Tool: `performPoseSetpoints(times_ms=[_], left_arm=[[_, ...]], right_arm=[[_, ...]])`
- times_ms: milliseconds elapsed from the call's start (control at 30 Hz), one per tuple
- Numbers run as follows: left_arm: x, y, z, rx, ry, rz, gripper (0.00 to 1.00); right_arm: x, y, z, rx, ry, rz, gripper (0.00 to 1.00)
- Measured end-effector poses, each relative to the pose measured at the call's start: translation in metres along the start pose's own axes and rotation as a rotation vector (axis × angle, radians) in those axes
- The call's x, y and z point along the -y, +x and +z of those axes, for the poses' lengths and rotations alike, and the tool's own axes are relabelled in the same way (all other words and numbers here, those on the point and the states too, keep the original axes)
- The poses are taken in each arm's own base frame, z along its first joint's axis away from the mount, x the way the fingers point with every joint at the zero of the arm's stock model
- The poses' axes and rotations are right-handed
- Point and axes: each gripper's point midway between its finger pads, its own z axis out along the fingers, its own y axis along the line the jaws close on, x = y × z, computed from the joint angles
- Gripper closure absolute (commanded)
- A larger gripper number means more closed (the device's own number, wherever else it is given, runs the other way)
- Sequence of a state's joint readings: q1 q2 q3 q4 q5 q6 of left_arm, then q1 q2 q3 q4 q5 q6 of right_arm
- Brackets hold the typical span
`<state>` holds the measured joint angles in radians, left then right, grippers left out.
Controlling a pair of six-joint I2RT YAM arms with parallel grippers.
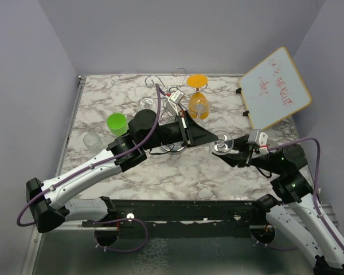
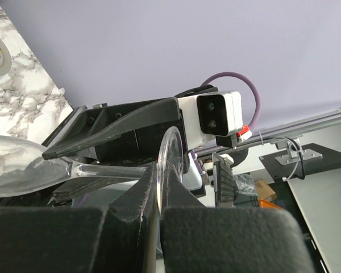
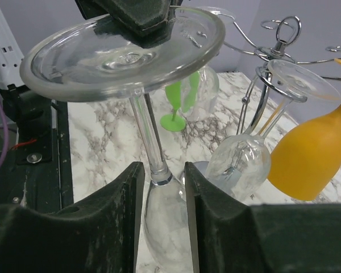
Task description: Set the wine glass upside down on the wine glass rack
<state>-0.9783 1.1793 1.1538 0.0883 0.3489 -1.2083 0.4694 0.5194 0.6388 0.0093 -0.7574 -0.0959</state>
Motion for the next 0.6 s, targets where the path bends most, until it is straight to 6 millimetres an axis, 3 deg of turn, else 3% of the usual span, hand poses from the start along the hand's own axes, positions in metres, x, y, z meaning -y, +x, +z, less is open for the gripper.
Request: performPoseSetpoints(times_ms=[367, 533, 600], left_arm=[[-0.0056, 0.0003, -0.0036, 0.007, -0.004, -0.014, 1.0], [-0.0066, 0.0006, -0.0035, 0.007, -0.005, -0.026, 1.0], [-0.0051, 0.0003, -0.0034, 0.008, 0.001, -0.027, 1.0]], right_arm=[[-0.0035, -0.0061, -0.001, 0.03, -0.008, 0.002, 0.55], [-0.0031, -0.0079, 0.001, 0.038, -0.016, 0.0, 0.75], [-0.0021, -0.0074, 0.0025, 0.039, -0.018, 0.002, 0.78]])
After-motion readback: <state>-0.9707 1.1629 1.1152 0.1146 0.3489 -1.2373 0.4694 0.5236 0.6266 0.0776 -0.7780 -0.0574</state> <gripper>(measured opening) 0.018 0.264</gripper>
